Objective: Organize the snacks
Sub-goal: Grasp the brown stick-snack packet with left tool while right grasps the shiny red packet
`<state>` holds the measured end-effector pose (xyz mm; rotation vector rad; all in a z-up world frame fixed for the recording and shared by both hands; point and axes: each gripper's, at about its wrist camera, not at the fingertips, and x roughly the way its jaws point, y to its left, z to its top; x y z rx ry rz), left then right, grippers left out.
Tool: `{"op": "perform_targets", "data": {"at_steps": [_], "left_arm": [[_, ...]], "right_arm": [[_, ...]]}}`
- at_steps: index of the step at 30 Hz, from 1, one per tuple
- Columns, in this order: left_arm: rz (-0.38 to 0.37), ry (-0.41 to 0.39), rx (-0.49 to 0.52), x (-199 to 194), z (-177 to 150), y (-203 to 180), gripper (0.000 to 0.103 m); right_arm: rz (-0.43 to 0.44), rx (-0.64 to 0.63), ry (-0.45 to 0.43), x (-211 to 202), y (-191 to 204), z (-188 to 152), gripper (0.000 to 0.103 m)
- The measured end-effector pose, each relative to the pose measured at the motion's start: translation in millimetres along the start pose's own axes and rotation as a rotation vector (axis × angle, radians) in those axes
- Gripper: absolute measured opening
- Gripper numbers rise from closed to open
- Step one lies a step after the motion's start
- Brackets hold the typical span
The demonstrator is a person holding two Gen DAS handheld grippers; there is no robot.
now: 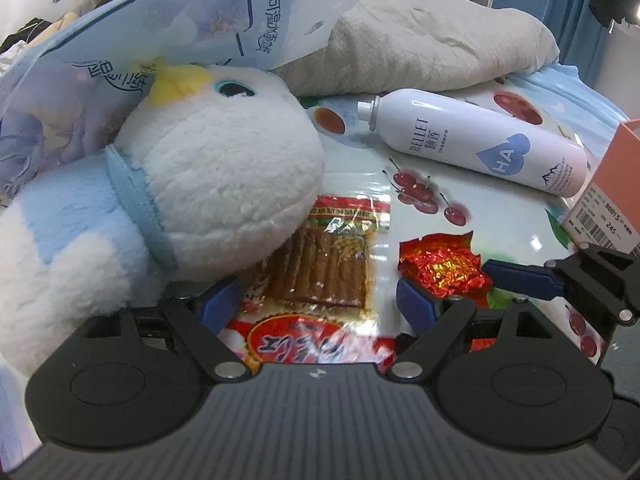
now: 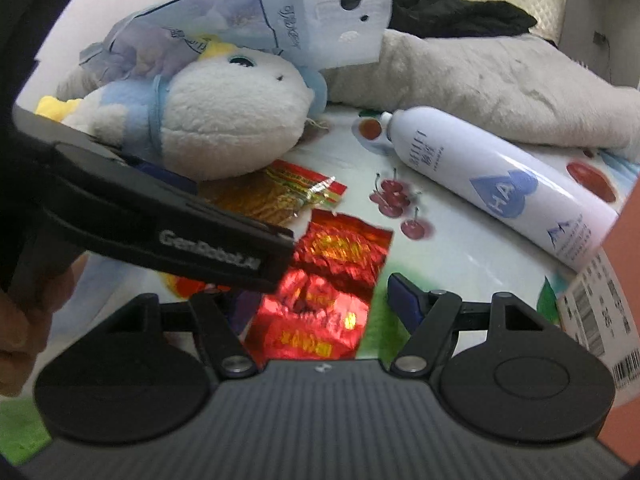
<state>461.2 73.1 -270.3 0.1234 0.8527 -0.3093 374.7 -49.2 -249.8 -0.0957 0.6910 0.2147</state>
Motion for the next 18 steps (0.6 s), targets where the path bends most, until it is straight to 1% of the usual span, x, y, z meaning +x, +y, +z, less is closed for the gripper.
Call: {"op": "perform_targets", "data": {"at_steps": [4, 5, 6, 7, 8, 10, 11, 12, 18], "left_arm": [[0.022, -0.012, -0.004, 4.2, 0.6, -1.5, 0.084], [0.012, -0.007, -0.005, 5.6, 0.5, -1.7, 0.08], [0.014, -0.007, -0.002, 6.0, 0.0, -2.3, 0.078], [0.022, -0.01, 0.006, 6.0, -0.6, -3.4, 0.076], [0.021, -0.014, 0.015, 5.1, -0.7, -4.4, 0.073], [0.02, -0.01, 0.016, 3.0, 0.3, -6.0, 0.068], [0.03, -0.011, 0.022, 1.9, 0.5, -7.2, 0.063], [0.032, -0.01, 0.023, 0.9, 0.7, -7.7, 0.06], [0.032, -0.001, 0.015, -8.3, -3.3, -12.0, 0.057]], "right_arm": [[0.014, 0.014, 0.003, 6.7, -3.3, 4.2, 0.071], [0.016, 0.01, 0.007, 7.1, -4.1, 5.4, 0.07], [0.024, 0.012, 0.013, 7.2, -5.3, 6.2, 0.068], [0.029, 0.02, 0.018, 6.6, -6.7, 6.7, 0.062], [0.028, 0.024, 0.025, 6.1, -7.1, 7.3, 0.059], [0.028, 0.023, 0.033, 4.3, -7.3, 7.6, 0.058], [0.026, 0.029, 0.038, 3.0, -7.7, 7.4, 0.058], [0.028, 0.034, 0.045, 1.9, -8.3, 6.9, 0.058], [0.037, 0.02, 0.058, -11.8, -8.7, -0.5, 0.058]]}}
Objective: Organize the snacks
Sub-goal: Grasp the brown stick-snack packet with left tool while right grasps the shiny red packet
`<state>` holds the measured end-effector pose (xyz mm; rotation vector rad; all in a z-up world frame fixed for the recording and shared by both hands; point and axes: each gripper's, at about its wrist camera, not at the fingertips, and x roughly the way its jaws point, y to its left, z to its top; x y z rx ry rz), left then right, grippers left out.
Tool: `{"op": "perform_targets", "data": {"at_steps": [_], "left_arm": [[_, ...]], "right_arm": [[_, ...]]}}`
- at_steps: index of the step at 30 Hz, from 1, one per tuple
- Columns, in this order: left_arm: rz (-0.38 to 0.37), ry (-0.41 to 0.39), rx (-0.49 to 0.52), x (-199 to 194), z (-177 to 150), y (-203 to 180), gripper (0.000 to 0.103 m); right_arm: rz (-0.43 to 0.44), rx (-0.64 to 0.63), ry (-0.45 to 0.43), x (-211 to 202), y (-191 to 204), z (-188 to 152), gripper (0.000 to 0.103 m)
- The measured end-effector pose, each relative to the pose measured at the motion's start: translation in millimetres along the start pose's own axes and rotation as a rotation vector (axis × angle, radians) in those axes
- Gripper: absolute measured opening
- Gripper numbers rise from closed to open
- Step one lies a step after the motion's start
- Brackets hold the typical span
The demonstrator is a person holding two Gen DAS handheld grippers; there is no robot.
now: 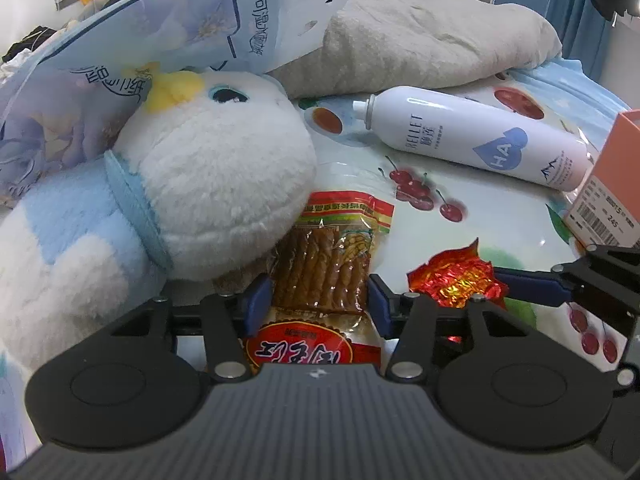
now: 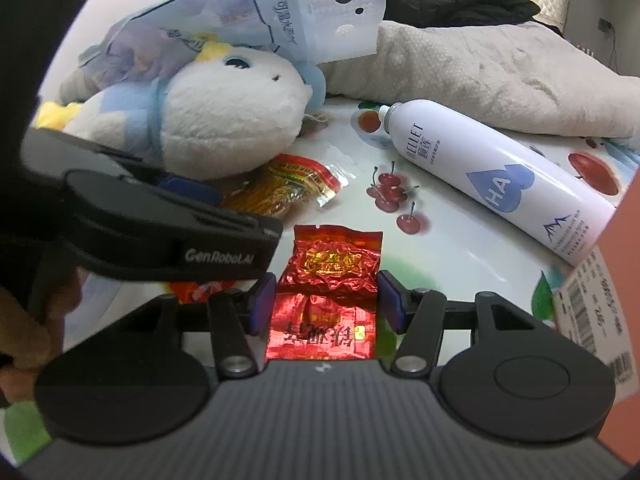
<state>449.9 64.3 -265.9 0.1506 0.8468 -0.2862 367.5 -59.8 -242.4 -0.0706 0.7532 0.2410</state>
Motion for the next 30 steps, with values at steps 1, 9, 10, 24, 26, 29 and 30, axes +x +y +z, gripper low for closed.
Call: {"op": "perform_targets", "data": {"at_steps": [1, 9, 10, 24, 26, 29, 30], "left_arm": [[-0.004, 0.001, -0.005, -2.8, -1.5, -1.2, 0.057], [-0.004, 0.012, -0.051, -30.9, -23.2, -11.8, 0.055], [-0.004, 0.014, -0.059, -34.6, -26.4, -12.3, 0.055], [0.028, 0.066, -0.186, -89.0, -81.1, -31.8, 0.026], [0.027, 0.06, -0.198, -93.4, -86.0, -34.0, 0.026], [0.033, 0.057, -0.192, -93.9, -85.8, -35.1, 0.026], [0.026, 0.047, -0.183, -95.2, -84.9, -35.3, 0.027]], "right_arm": [[0.0, -0.004, 0.004, -3.3, 0.0, -2.4, 0.058], [0.007, -0.009, 0.01, -34.1, -3.1, -18.3, 0.058], [0.009, -0.01, 0.01, -37.8, -3.4, -20.3, 0.058], [0.042, -0.011, 0.022, -94.0, -12.0, -58.3, 0.058], [0.054, -0.018, 0.024, -98.5, -12.7, -63.3, 0.058], [0.063, -0.022, 0.02, -103.8, -12.9, -68.1, 0.058], [0.067, -0.021, 0.015, -105.0, -13.1, -68.2, 0.058]]}}
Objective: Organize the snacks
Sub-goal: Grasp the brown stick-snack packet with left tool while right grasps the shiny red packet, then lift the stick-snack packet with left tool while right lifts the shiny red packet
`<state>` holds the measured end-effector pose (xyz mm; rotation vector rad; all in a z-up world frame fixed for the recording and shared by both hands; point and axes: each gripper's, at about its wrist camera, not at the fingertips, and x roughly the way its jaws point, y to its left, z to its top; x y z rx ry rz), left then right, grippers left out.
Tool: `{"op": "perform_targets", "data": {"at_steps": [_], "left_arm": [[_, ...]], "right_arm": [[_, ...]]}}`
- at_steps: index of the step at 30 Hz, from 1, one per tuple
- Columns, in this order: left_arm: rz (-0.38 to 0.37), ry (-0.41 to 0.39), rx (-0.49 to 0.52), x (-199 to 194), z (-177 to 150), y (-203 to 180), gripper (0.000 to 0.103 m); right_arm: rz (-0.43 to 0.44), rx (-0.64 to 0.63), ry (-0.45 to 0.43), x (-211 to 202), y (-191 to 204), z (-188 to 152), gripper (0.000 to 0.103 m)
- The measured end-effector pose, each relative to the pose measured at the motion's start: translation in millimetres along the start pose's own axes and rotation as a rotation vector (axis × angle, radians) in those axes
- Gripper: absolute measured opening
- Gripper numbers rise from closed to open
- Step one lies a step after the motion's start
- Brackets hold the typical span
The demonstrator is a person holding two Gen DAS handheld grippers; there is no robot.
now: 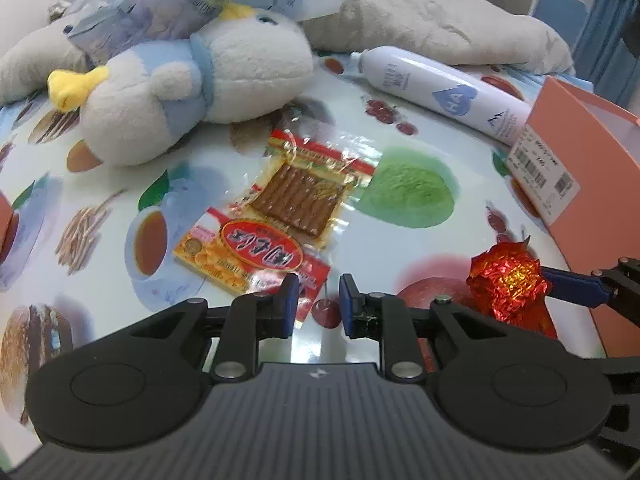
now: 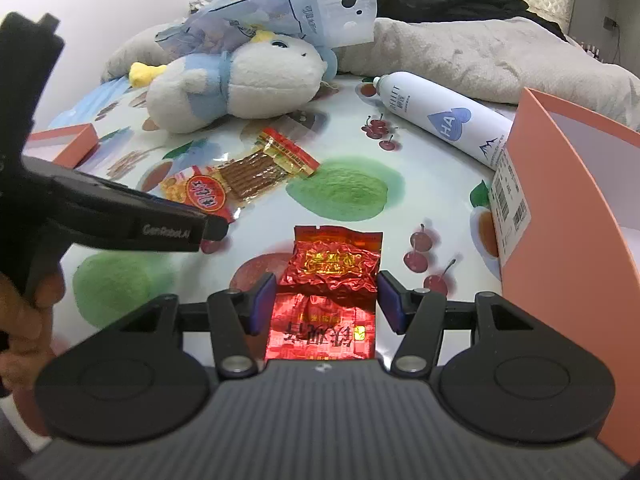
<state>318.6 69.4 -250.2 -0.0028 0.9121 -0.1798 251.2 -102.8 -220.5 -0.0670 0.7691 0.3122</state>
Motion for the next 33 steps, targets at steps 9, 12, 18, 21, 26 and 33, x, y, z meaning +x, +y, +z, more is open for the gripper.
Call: {"op": "perform_targets", "data": {"at_steps": [9, 12, 18, 21, 26, 33], "left_arm": [[-0.024, -0.027, 0.097, 19.5, 31.1, 4.2, 0.076], [-0.005, -0.017, 0.152, 35.0, 42.8, 6.7, 0.086], [-0.007, 0.006, 0.174, 67.5, 55.1, 15.7, 0.09], [-0.017, -0.004, 0.17, 71.7, 56.4, 16.5, 0.09], [-0.024, 0.006, 0.171, 71.0, 55.2, 13.1, 0.086], [-0.036, 0.017, 0.151, 57.2, 48.4, 7.6, 0.062]], "right_arm": [[-0.011, 0.006, 0.01, 6.3, -0.3, -0.1, 0.058], [-0.011, 0.006, 0.02, 8.4, -0.3, -0.4, 0.058], [-0.008, 0.017, 0.036, 15.8, -1.8, -0.4, 0.058], [-0.008, 0.026, 0.044, 18.7, -4.2, -0.1, 0.058], [-0.012, 0.038, 0.048, 24.0, -6.6, 1.7, 0.058], [-0.014, 0.032, 0.042, 21.7, -5.2, 6.1, 0.058]]}}
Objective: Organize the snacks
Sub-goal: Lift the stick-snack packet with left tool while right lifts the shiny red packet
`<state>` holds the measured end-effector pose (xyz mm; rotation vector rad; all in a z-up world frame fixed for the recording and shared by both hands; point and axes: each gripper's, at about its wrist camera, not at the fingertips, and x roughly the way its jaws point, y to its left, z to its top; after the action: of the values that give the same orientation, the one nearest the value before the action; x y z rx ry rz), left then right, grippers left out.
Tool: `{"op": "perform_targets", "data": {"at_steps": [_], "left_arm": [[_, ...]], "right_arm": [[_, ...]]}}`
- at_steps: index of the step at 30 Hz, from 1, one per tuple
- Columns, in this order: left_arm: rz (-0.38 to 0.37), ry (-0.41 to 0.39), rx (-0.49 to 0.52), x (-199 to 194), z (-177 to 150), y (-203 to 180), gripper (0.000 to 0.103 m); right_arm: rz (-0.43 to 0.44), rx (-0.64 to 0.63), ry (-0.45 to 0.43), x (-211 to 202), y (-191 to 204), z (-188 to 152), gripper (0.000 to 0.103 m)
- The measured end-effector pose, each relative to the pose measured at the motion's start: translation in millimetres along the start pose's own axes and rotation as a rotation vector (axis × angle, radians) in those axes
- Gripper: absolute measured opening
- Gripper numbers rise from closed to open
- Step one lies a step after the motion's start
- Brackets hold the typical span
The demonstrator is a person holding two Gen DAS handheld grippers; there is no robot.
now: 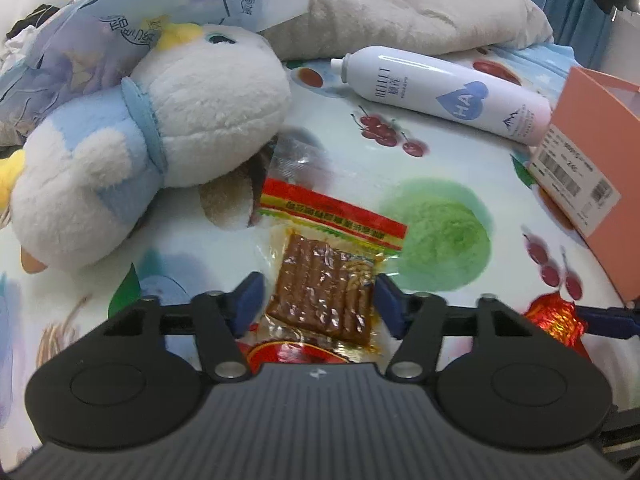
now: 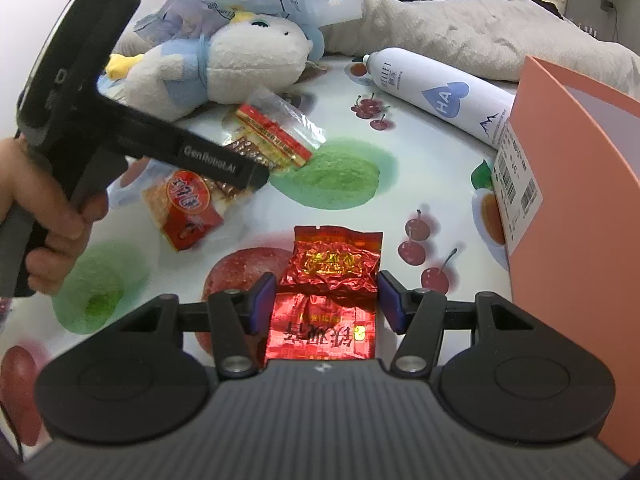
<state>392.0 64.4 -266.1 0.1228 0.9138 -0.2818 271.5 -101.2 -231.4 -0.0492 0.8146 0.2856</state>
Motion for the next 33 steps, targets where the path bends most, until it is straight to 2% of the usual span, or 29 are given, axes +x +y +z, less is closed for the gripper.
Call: {"op": "perform_targets", "data": {"at_steps": [8, 23, 33], "left_arm": [[-0.002, 0.017, -0.054, -26.5, -25.0, -15.7, 0.06], [-0.011, 0.014, -0.306, -102.4, -97.7, -50.0, 0.06], [-0.011, -0.035, -0.396, -155.7, -112.0, -63.9, 0.06]], "right_arm": [[-0.014, -0.007, -0.006, -17.4, 1.5, -3.1, 0.058], [-0.007, -0.007, 0.016, -69.0, 2.4, -34.3, 0.058], [0.004, 0.012, 0.0, -108.0, -1.3, -37.9, 0.058]]}}
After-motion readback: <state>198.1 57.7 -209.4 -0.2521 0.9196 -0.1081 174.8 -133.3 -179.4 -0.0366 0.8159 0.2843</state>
